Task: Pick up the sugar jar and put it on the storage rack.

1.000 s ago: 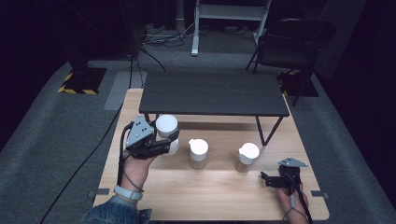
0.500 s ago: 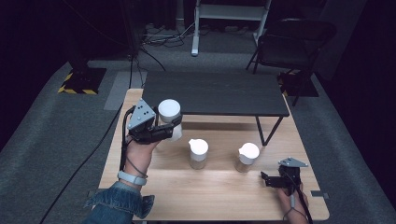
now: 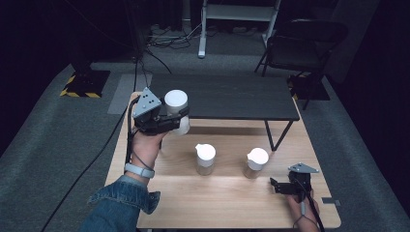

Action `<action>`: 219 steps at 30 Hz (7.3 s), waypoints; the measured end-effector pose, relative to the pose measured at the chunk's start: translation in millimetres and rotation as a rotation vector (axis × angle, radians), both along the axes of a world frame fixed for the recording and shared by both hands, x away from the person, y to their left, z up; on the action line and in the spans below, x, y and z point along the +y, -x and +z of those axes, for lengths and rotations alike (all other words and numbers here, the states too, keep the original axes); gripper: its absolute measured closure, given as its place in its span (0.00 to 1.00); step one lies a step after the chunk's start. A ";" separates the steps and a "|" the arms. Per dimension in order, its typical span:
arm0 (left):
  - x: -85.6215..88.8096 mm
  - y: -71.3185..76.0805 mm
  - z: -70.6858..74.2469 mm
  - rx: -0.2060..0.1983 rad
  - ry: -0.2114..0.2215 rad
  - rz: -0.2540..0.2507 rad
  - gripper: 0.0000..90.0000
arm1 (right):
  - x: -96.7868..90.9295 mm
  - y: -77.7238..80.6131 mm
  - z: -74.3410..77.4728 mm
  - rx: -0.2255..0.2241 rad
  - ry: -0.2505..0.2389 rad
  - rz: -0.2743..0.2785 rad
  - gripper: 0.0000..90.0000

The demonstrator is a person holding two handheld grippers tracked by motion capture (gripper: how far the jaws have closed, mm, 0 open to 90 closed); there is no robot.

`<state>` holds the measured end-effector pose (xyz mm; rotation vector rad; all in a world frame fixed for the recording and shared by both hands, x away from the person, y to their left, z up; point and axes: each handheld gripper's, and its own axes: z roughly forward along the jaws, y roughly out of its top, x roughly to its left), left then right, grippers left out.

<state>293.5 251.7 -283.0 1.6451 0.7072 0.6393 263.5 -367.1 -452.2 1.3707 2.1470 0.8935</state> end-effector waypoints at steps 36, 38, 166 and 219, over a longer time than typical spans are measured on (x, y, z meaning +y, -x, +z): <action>-18.4 -65.1 20.3 0.050 -0.016 0.114 0.38 | -0.1 0.0 0.0 0.000 0.000 0.000 0.00; -20.1 -66.8 19.8 0.054 -0.020 0.119 0.38 | 0.0 0.0 0.0 0.000 0.000 0.000 0.00; 30.8 31.6 -149.2 0.372 -0.256 0.132 0.04 | -0.2 -0.1 0.0 0.000 0.000 0.002 0.00; 25.5 16.5 -172.1 0.524 -0.340 0.170 0.02 | -0.2 -0.4 0.0 0.000 0.000 0.004 0.00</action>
